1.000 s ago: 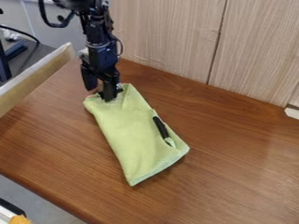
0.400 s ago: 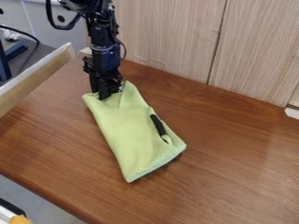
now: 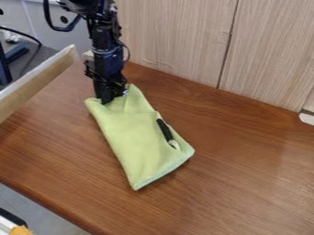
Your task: Fold the cloth from top left to bottom right
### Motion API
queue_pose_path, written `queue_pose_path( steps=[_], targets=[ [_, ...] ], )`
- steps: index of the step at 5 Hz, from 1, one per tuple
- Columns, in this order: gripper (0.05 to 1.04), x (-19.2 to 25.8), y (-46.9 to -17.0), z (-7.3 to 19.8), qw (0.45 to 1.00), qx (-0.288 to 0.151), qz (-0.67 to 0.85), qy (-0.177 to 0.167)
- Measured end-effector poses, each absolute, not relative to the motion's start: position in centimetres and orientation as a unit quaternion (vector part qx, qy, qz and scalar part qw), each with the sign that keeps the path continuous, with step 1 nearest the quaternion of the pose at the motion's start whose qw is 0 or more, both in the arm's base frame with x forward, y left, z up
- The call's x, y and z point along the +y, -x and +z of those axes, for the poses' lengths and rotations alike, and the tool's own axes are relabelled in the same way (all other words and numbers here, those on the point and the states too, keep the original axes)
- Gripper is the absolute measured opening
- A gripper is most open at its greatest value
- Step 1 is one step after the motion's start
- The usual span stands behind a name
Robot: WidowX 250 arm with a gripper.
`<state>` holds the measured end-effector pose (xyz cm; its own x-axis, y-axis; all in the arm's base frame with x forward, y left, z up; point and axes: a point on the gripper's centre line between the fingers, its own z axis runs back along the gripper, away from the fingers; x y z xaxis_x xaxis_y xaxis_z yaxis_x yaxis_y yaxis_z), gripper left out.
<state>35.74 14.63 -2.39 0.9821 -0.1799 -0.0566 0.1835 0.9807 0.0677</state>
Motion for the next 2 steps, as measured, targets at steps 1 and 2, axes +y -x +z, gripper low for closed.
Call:
queue_pose_path(
  steps=[1, 2],
  targets=[
    [0.068, 15.3, -35.5, -1.0, 0.996, 0.012, -0.077, -0.042],
    [0.068, 14.5, -35.8, 1.3, 0.996, -0.020, -0.087, -0.029]
  ],
)
